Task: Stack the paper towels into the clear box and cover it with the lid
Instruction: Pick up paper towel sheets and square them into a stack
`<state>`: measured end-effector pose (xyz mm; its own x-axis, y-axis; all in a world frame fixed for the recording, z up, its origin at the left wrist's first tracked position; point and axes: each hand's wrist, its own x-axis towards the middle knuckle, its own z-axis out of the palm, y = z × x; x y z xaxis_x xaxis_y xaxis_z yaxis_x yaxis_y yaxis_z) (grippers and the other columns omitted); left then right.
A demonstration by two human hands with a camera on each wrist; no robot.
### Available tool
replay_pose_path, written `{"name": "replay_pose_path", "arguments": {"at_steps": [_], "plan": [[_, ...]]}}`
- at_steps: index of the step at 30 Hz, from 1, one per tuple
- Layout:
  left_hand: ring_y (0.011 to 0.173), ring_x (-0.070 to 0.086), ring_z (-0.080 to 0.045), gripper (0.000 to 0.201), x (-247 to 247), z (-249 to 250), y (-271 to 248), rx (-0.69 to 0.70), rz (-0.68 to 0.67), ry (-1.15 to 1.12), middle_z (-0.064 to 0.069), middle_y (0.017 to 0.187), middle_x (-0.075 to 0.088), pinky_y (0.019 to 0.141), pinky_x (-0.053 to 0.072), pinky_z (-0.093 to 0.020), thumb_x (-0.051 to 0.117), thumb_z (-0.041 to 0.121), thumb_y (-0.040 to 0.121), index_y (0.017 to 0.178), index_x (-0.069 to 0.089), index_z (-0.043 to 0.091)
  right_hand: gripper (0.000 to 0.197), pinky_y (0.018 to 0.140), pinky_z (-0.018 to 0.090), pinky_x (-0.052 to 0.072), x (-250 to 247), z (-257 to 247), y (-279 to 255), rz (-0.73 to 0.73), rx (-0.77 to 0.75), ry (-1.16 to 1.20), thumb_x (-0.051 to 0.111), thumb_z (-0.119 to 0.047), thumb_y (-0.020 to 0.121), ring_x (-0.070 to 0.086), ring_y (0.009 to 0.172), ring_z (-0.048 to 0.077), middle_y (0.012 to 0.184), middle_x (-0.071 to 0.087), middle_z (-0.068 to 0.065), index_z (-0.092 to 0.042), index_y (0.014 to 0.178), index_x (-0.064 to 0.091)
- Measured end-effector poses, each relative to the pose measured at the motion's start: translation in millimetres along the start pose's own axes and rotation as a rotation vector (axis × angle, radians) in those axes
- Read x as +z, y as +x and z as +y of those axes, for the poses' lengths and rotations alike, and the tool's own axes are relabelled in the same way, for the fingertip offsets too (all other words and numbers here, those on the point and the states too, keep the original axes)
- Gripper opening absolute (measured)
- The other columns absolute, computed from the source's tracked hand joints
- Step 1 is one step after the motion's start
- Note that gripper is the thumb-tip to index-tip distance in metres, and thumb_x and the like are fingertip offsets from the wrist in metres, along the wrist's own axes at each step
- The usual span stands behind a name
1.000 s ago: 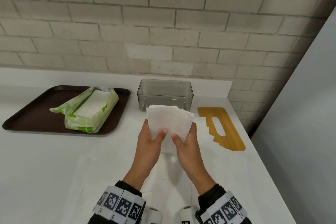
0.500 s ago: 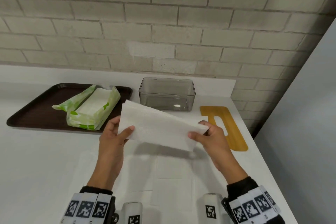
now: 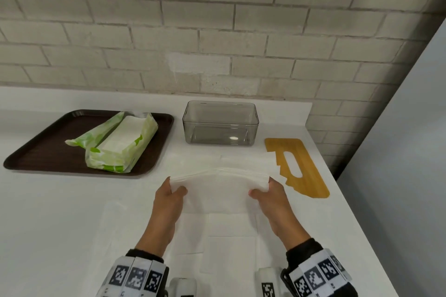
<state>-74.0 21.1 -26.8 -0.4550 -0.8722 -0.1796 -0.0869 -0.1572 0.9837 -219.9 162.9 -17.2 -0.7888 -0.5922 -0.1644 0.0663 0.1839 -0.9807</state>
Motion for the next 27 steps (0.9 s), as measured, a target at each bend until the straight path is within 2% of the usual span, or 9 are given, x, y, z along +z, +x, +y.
{"name": "replay_pose_path", "arguments": {"at_steps": [3, 6, 10, 13, 15, 18, 21, 23, 27], "plan": [[0.088, 0.058, -0.017, 0.026, 1.8, 8.6, -4.6, 0.048, 0.032, -0.05, 0.0, 0.095, 0.064, 0.071, 0.042, -0.026, 0.046, -0.005, 0.09, 0.099, 0.059, 0.016, 0.03, 0.08, 0.02, 0.048, -4.3, -0.5, 0.8, 0.013, -0.048, 0.05, 0.059, -0.003, 0.088, 0.06, 0.097, 0.009, 0.104, 0.064, -0.007, -0.023, 0.109, 0.058], [0.091, 0.055, -0.022, 0.036, 0.5, 7.4, -5.2, 0.046, 0.025, -0.026, -0.005, 0.099, 0.061, 0.071, 0.043, -0.028, 0.043, -0.011, 0.085, 0.104, 0.057, 0.016, 0.04, 0.089, 0.029, 0.051, -7.7, 6.3, 2.5, 0.014, -0.008, -0.019, 0.062, 0.0, 0.083, 0.058, 0.108, 0.017, 0.114, 0.061, -0.002, -0.018, 0.119, 0.054], [0.092, 0.057, -0.027, 0.026, -0.3, 0.4, -9.0, 0.025, 0.009, 0.011, -0.01, 0.1, 0.064, 0.074, 0.045, -0.031, 0.049, -0.009, 0.086, 0.1, 0.059, 0.011, 0.041, 0.07, 0.017, 0.045, -11.9, 13.3, -1.1, -0.056, 0.034, -0.076, 0.06, 0.008, 0.081, 0.057, 0.097, 0.015, 0.104, 0.061, -0.003, -0.021, 0.11, 0.055], [0.089, 0.06, -0.025, 0.022, -6.1, 1.0, -10.0, 0.031, 0.001, 0.038, -0.007, 0.095, 0.065, 0.073, 0.047, -0.03, 0.055, -0.005, 0.086, 0.091, 0.058, 0.016, 0.034, 0.081, 0.023, 0.046, -17.4, 8.2, -2.2, -0.062, 0.015, -0.096, 0.06, 0.002, 0.084, 0.058, 0.097, 0.015, 0.106, 0.062, -0.002, -0.018, 0.112, 0.058], [0.088, 0.059, -0.026, 0.026, -14.3, 3.6, -10.2, 0.048, -0.015, 0.112, -0.007, 0.093, 0.064, 0.074, 0.047, -0.033, 0.06, -0.005, 0.083, 0.09, 0.057, 0.02, 0.022, 0.081, 0.023, 0.049, -22.9, -3.8, -1.7, -0.073, -0.045, -0.085, 0.062, 0.0, 0.085, 0.062, 0.093, 0.014, 0.103, 0.066, -0.001, -0.018, 0.097, 0.06], [0.083, 0.058, -0.023, 0.027, -25.8, 14.1, -14.2, 0.084, -0.186, 0.439, -0.004, 0.09, 0.064, 0.067, 0.045, -0.028, 0.068, -0.001, 0.078, 0.089, 0.059, 0.022, 0.017, 0.079, 0.029, 0.053, -30.4, -30.6, -1.6, -0.083, -0.152, -0.006, 0.066, -0.001, 0.081, 0.065, 0.086, 0.017, 0.091, 0.069, -0.001, -0.016, 0.084, 0.06], [0.088, 0.063, -0.007, 0.028, -18.9, 29.3, -25.4, 0.121, -0.441, 0.698, 0.009, 0.098, 0.067, 0.071, 0.048, -0.019, 0.074, 0.016, 0.078, 0.099, 0.061, 0.028, 0.02, 0.07, 0.026, 0.05, -27.2, -53.1, -3.5, -0.161, -0.256, 0.082, 0.068, 0.001, 0.079, 0.062, 0.077, 0.015, 0.081, 0.065, -0.003, -0.016, 0.078, 0.059], [0.092, 0.063, -0.004, 0.031, -4.4, 38.9, -34.0, 0.209, -0.434, 0.609, 0.017, 0.102, 0.066, 0.072, 0.048, -0.018, 0.073, 0.025, 0.08, 0.106, 0.058, 0.035, 0.022, 0.066, 0.022, 0.048, -17.8, -65.0, -5.2, -0.217, -0.293, 0.094, 0.068, 0.002, 0.078, 0.059, 0.073, 0.012, 0.078, 0.062, -0.004, -0.017, 0.077, 0.058], [0.092, 0.068, -0.015, 0.02, 20.2, 50.3, -45.0, 0.289, -0.221, 0.179, 0.008, 0.101, 0.071, 0.077, 0.053, -0.029, 0.066, 0.024, 0.086, 0.105, 0.063, 0.031, 0.024, 0.07, 0.025, 0.052, 1.7, -74.9, -8.7, -0.191, -0.297, 0.181, 0.067, -0.001, 0.081, 0.063, 0.08, 0.013, 0.088, 0.065, -0.002, -0.021, 0.088, 0.056]]}}
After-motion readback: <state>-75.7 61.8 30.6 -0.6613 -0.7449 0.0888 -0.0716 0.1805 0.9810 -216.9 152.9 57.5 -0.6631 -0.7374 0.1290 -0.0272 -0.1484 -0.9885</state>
